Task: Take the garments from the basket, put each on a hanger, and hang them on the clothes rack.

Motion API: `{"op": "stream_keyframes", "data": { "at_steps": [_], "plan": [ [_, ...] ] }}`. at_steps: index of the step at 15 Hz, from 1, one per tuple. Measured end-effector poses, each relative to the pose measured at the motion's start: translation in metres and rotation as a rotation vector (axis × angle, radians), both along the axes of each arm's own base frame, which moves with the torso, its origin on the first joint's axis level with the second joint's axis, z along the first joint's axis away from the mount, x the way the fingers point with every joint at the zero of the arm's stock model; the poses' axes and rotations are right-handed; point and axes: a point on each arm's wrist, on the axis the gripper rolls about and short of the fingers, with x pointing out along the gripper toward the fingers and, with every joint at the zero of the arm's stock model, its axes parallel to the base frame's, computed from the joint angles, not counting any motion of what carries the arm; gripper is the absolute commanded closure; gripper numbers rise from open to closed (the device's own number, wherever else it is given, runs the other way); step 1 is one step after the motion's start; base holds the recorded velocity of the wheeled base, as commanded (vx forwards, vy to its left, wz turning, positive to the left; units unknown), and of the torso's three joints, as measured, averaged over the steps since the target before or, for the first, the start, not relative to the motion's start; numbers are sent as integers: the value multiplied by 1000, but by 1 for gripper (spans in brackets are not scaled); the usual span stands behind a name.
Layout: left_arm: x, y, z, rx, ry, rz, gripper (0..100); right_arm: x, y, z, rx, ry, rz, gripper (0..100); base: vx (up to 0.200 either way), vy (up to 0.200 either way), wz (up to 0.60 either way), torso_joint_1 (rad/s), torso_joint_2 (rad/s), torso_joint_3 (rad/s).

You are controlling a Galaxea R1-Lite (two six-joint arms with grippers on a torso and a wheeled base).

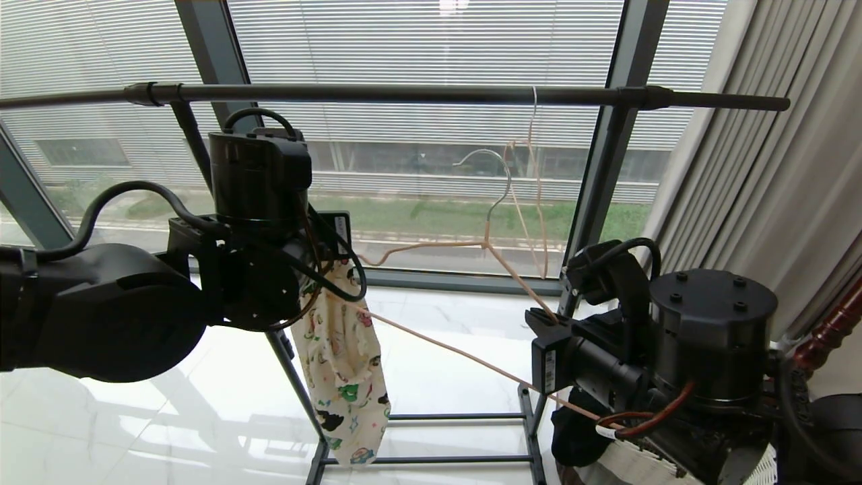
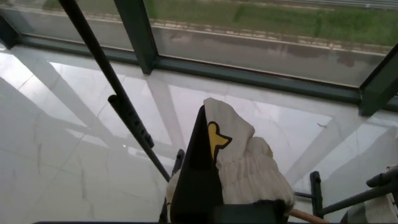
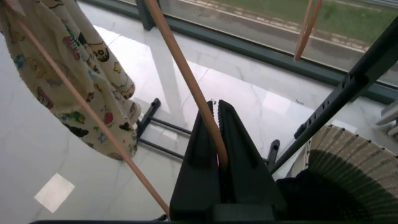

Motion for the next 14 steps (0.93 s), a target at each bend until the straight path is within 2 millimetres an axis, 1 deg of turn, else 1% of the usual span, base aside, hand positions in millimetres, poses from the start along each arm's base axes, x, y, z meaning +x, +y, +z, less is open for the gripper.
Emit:
{"op": "stream_keyframes", "data": {
  "at_steps": [4, 6, 8, 12, 14],
  "plan": [
    [7, -5, 1, -52, -13, 10, 100, 14, 11, -2, 0, -5, -36, 100, 0, 0, 0, 0, 0, 0],
    [7, -8, 2, -91, -25, 12, 100, 21, 21, -2, 4, -12, -49, 100, 0, 0, 0, 0, 0, 0],
    [5, -14, 6, -164, -45, 5, 100, 26, 34, -1, 16, -20, -42, 100, 0, 0, 0, 0, 0, 0],
    [1, -27, 12, -245, -49, -18, 100, 24, 57, -4, 21, -28, -21, 100, 0, 0, 0, 0, 0, 0],
    [2, -29, 18, -286, -56, -14, 100, 23, 64, -9, 8, -29, -39, 100, 0, 0, 0, 0, 0, 0]
  ]
}}
